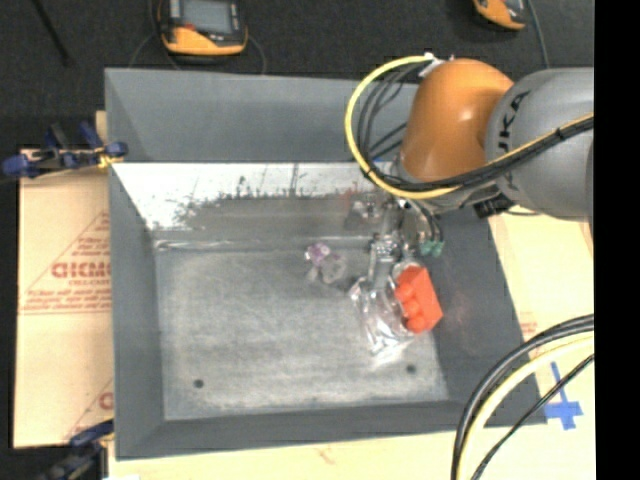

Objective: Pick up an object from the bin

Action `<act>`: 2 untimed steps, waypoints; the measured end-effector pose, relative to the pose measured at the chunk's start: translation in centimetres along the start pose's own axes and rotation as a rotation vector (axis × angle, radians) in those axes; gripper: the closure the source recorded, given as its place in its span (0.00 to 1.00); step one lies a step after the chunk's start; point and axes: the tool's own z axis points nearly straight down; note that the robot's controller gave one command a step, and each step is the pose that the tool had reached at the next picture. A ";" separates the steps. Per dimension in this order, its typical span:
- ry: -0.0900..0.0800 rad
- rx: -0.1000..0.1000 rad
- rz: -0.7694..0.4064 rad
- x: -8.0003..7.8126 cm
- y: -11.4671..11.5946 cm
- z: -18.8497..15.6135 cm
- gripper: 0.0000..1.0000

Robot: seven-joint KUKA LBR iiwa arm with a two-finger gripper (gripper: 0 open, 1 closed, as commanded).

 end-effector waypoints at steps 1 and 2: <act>0.003 -0.004 -0.216 -2.9 -0.4 9.5 0.00; -0.001 -0.003 -0.215 -3.0 -0.5 9.2 1.00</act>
Offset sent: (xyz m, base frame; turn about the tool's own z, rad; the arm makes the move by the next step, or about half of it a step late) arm 0.0294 -0.0045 -0.0935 -0.2168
